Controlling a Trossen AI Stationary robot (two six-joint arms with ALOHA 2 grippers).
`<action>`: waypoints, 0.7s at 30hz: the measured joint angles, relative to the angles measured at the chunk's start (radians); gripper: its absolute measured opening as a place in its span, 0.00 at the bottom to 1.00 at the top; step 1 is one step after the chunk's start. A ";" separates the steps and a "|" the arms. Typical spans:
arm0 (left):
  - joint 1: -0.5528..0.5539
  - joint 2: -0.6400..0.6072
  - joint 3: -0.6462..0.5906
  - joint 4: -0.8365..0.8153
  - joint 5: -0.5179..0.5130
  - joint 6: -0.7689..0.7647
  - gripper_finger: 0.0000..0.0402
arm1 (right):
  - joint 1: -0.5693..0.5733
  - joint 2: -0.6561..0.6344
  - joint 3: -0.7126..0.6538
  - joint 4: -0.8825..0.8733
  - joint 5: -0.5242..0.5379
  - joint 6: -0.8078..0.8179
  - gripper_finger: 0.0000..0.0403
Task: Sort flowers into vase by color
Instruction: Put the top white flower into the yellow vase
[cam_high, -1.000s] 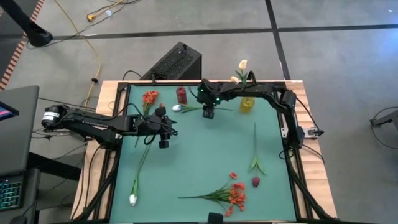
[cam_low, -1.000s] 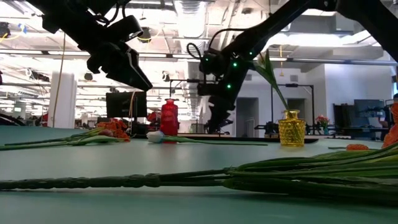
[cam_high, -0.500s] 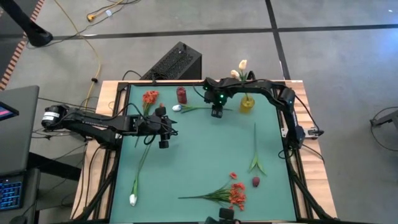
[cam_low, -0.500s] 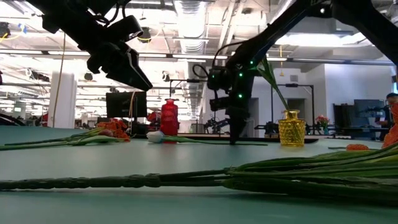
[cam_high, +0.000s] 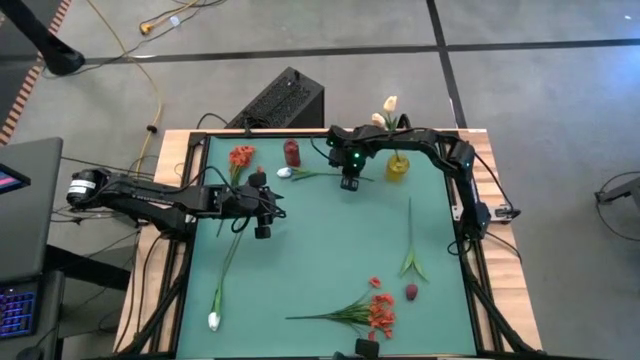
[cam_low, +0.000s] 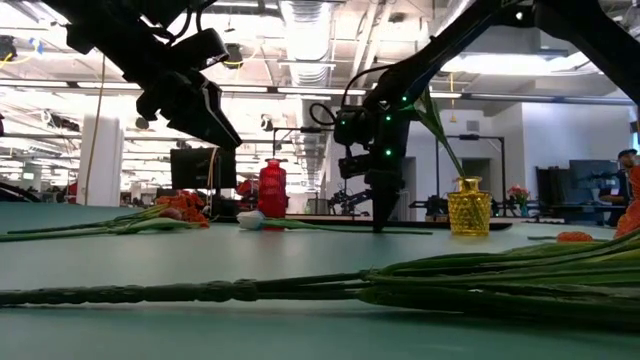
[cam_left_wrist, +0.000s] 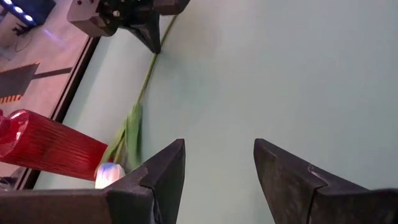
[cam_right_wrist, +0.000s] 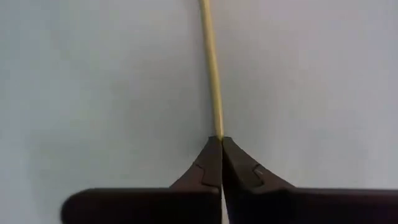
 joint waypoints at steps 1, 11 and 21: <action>0.000 0.000 0.000 -0.001 0.000 -0.001 0.45 | 0.002 -0.003 0.000 -0.003 -0.005 -0.003 0.04; -0.006 0.000 0.000 -0.001 0.001 -0.018 0.45 | 0.065 -0.087 0.016 -0.124 -0.117 -0.003 0.04; -0.045 0.000 0.000 -0.001 0.001 -0.021 0.45 | 0.166 -0.353 -0.095 -0.122 -0.257 0.093 0.04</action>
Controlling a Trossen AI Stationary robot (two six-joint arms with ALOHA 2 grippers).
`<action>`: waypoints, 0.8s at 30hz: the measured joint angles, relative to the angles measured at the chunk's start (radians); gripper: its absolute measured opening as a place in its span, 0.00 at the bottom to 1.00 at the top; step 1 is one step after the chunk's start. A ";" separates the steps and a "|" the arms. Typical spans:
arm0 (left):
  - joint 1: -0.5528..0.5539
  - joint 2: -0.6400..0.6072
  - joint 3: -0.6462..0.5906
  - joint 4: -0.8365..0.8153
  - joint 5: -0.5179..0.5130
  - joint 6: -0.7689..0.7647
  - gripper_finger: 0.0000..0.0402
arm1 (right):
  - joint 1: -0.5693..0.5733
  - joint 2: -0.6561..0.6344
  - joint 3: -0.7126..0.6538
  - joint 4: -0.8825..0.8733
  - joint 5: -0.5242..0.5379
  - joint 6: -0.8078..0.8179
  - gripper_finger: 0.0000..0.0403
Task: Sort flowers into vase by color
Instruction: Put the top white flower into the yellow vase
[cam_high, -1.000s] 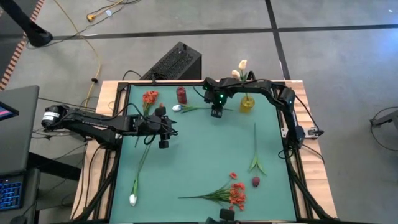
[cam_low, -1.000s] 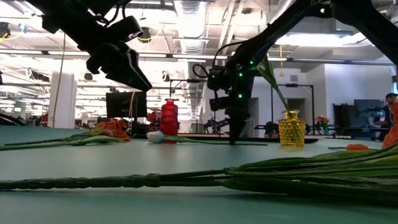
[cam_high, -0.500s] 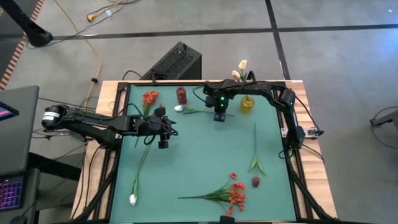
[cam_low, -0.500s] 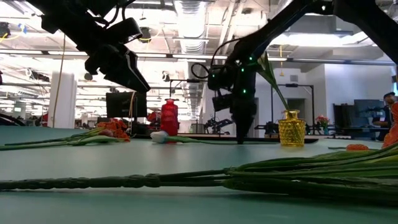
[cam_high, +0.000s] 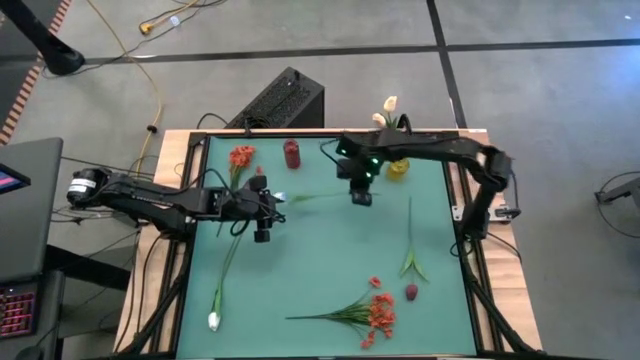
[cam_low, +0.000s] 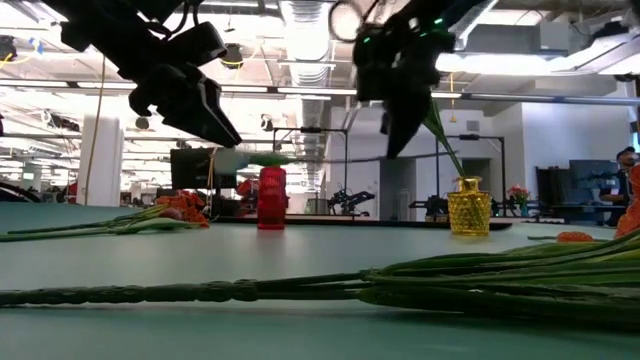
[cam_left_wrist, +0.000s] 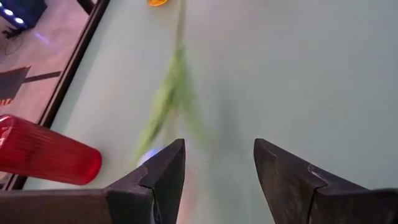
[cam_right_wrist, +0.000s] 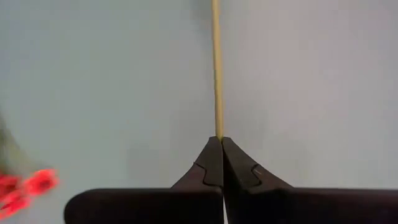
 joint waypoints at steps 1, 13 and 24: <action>-0.005 0.000 0.000 0.000 0.000 0.000 0.45 | 0.018 -0.034 -0.046 0.030 -0.004 0.023 0.04; -0.041 0.000 0.000 0.082 0.011 0.032 0.45 | 0.205 -0.247 -0.576 0.415 0.096 0.306 0.04; -0.041 0.000 0.000 0.173 0.053 0.073 0.45 | 0.300 -0.248 -0.551 0.440 0.213 0.360 0.35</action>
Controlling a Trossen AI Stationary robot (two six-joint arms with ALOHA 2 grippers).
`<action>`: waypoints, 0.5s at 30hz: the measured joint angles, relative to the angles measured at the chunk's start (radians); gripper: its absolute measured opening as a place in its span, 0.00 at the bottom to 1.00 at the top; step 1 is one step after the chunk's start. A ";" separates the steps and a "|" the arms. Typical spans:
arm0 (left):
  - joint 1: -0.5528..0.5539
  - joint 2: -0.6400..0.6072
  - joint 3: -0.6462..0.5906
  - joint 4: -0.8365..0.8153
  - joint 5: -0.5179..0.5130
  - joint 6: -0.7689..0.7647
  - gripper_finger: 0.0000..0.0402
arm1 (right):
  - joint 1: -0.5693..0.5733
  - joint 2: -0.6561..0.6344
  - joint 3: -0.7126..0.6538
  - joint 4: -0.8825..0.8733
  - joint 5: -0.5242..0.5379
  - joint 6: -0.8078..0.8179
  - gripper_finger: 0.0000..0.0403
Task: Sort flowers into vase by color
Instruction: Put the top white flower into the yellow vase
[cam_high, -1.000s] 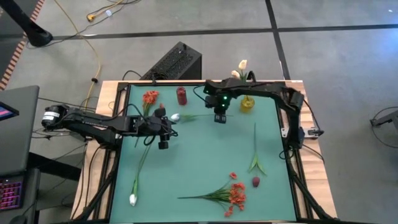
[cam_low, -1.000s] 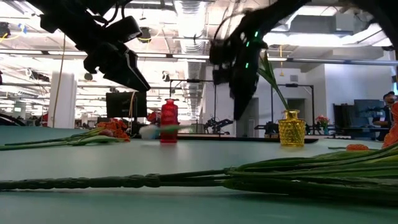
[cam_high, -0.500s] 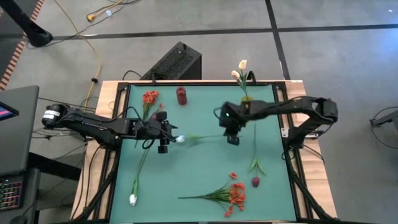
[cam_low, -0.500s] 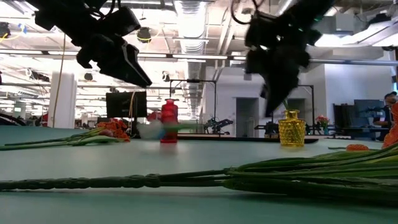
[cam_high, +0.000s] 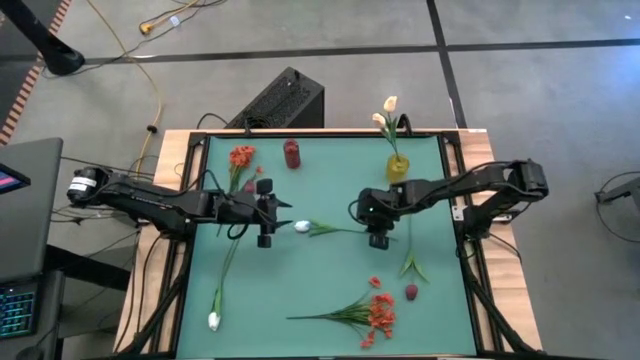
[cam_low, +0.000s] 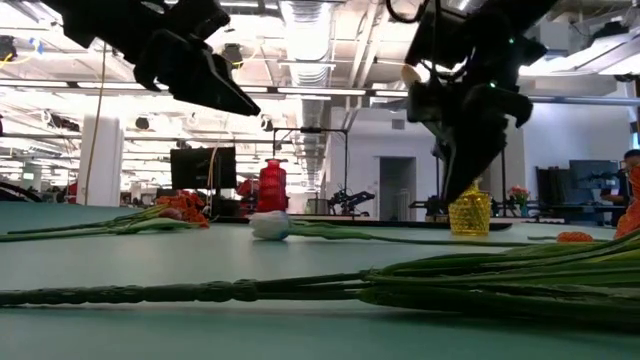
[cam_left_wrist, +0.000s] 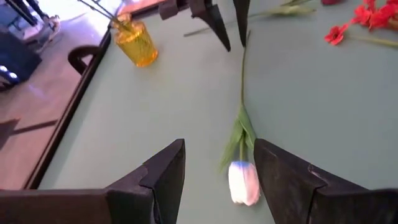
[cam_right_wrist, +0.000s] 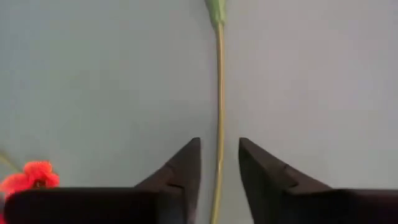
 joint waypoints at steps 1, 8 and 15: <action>0.000 0.000 -0.001 0.010 0.003 0.006 0.45 | 0.001 0.000 0.006 0.002 0.007 0.000 0.39; 0.068 -0.032 -0.247 0.504 0.053 0.077 0.45 | 0.004 0.044 0.013 0.174 0.026 0.000 0.58; 0.172 -0.215 -0.282 0.396 0.175 -0.036 0.45 | 0.041 0.149 0.060 0.260 0.048 0.023 0.58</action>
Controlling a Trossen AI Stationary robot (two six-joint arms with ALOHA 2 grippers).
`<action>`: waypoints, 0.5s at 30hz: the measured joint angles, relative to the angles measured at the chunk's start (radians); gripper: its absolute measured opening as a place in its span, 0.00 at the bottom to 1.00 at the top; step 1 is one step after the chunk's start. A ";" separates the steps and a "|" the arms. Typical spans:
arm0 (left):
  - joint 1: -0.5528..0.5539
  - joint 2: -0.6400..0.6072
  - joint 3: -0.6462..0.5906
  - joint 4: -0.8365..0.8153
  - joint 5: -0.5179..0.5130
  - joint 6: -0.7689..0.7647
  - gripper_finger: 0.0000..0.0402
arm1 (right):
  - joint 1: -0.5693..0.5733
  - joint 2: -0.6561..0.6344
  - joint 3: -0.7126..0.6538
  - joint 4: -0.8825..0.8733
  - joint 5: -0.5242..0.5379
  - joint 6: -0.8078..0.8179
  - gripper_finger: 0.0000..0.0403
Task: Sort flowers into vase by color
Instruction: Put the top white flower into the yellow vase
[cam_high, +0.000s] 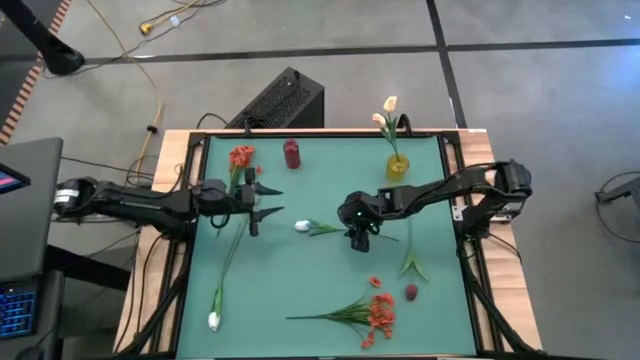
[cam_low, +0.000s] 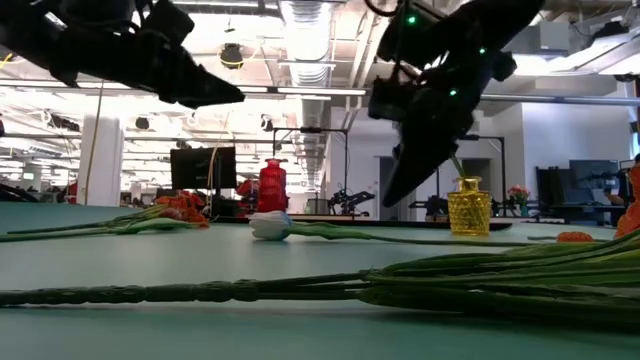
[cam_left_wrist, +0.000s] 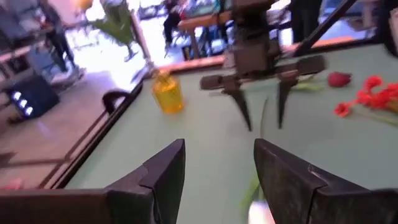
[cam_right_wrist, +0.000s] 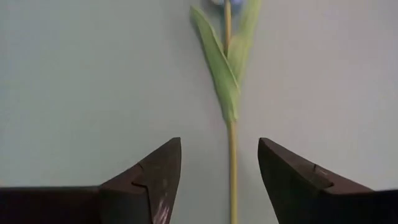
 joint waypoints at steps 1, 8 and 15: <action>0.005 -0.012 0.000 -0.019 -0.001 -0.001 0.45 | 0.007 0.021 0.002 0.028 0.013 0.002 0.58; 0.002 -0.039 0.000 -0.072 0.075 0.043 0.45 | 0.032 0.184 0.042 0.104 0.139 -0.013 0.54; 0.005 -0.027 0.000 0.000 0.082 0.062 0.45 | 0.014 0.176 0.064 0.046 0.156 0.025 0.51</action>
